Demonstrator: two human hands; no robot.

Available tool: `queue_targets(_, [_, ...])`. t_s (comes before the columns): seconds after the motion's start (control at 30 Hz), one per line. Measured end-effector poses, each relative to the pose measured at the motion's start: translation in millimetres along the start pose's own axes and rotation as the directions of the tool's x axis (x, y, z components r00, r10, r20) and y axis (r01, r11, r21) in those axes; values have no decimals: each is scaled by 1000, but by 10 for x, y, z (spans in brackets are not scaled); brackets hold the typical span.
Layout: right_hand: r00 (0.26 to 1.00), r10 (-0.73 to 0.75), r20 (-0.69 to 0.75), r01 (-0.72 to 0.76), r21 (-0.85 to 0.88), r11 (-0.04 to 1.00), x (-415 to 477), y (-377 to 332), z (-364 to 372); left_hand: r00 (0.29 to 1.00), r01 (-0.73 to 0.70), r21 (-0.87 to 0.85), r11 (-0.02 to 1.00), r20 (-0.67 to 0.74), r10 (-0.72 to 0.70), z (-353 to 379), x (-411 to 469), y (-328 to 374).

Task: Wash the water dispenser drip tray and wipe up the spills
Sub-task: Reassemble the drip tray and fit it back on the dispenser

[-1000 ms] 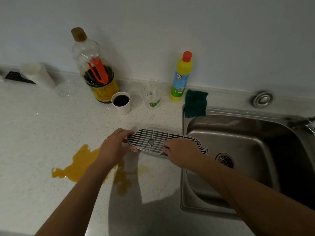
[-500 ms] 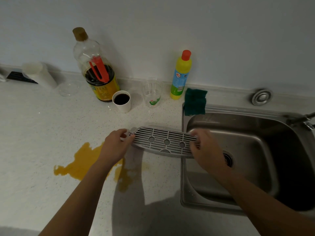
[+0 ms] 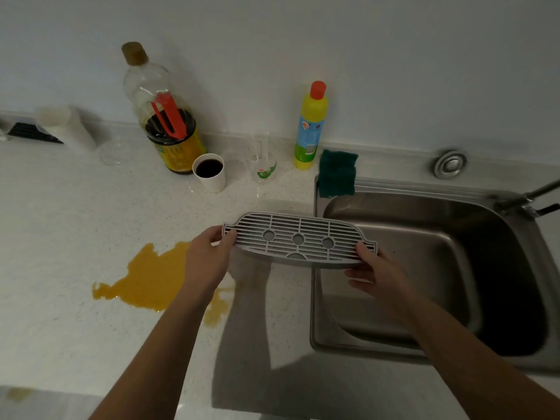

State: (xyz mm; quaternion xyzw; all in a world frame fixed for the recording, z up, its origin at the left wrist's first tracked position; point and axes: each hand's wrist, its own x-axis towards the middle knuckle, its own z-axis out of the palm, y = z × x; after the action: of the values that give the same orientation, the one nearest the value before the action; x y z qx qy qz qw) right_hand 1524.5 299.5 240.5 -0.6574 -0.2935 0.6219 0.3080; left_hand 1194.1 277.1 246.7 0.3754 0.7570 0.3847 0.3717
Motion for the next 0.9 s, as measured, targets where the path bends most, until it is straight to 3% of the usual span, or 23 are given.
queue_targets(0.1, [999,-47,12,48,-28,998,-203,-33,-142,969,246,-389,888,129,-212,-82,-313,57])
queue_targets(0.27, [988,-82,134,87,-31,996,-601,-10,-207,946,314,-587,746,126,-299,-320,-1146,-46])
queue_targets(0.4, [965,-44,257,45,2,999,-862,227,-19,933,256,-622,740,-42,-357,-635,-1900,-312])
queue_targets(0.57, [886,-8,464,63,-104,993,-1309,621,550,857,205,-629,750,-255,-448,-1188,-2891,-750])
queue_targets(0.9, [751,40,659,197,-282,939,-2510,1233,2249,688,77,-726,684,-458,-563,-2444,-4162,-1838])
